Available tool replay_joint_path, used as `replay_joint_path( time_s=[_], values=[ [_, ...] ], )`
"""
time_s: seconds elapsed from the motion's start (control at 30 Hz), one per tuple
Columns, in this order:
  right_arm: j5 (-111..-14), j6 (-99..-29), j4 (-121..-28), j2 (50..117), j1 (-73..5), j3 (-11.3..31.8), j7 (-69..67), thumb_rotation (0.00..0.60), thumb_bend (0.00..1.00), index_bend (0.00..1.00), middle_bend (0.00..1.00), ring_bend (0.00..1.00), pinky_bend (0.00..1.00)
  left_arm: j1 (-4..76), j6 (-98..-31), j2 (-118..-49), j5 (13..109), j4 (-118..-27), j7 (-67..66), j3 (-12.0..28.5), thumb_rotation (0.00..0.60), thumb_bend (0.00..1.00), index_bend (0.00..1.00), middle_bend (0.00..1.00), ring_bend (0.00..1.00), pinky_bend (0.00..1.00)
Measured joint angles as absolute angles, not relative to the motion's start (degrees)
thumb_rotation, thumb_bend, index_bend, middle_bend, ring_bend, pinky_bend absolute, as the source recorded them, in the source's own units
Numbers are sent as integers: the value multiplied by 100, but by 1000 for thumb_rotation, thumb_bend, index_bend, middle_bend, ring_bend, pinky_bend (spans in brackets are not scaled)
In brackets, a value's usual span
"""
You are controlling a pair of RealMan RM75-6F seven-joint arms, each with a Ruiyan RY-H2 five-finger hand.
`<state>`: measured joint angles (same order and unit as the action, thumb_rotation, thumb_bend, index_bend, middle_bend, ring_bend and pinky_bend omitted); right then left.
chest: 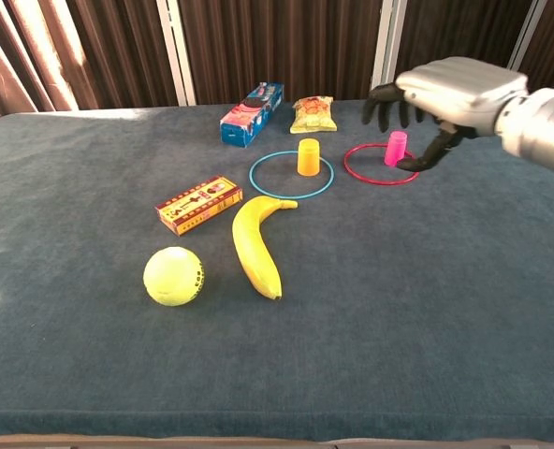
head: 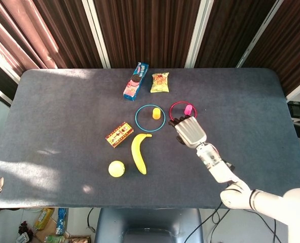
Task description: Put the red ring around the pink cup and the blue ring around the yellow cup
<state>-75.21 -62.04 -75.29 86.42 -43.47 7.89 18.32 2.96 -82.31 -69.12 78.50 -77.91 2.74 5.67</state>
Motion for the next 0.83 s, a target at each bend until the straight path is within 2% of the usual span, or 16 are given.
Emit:
replay_joint_path(
  time_s=[0.1,0.17,0.27,0.43,0.6,0.83],
  values=[
    [-7138,-6638,-8740,7860,-3700,665,2264,600,337,323,297,276,326,348,-8217,-6915,7865,-7864,168,581,600,436,160,0,0,149],
    [-6888,-6980,-9347,7323,-3194,552,2491,600,337,281,242,221,237,384,-8205,-6917,7869,-7918,94,593,600,435,160,0,0,149],
    [-6608,-7482,-9765,6889,-2616,403,2721,600,337,236,181,157,161,429,-8193,-6912,7878,-7992,-11,607,600,435,160,0,0,149],
    [-6551,-8048,-9834,6783,-2148,246,2877,600,336,166,96,66,69,483,-8184,-6905,7858,-8073,-162,633,600,434,156,0,0,149],
    [-6799,-8548,-9581,6914,-1799,189,2892,600,337,143,64,39,51,507,-8165,-6905,7818,-8126,-248,637,600,434,154,0,0,149],
    [-6920,-8488,-9390,6998,-1632,194,2759,600,337,143,64,39,50,528,-8201,-6904,7842,-8211,-376,618,600,433,154,0,0,149]
  ],
)
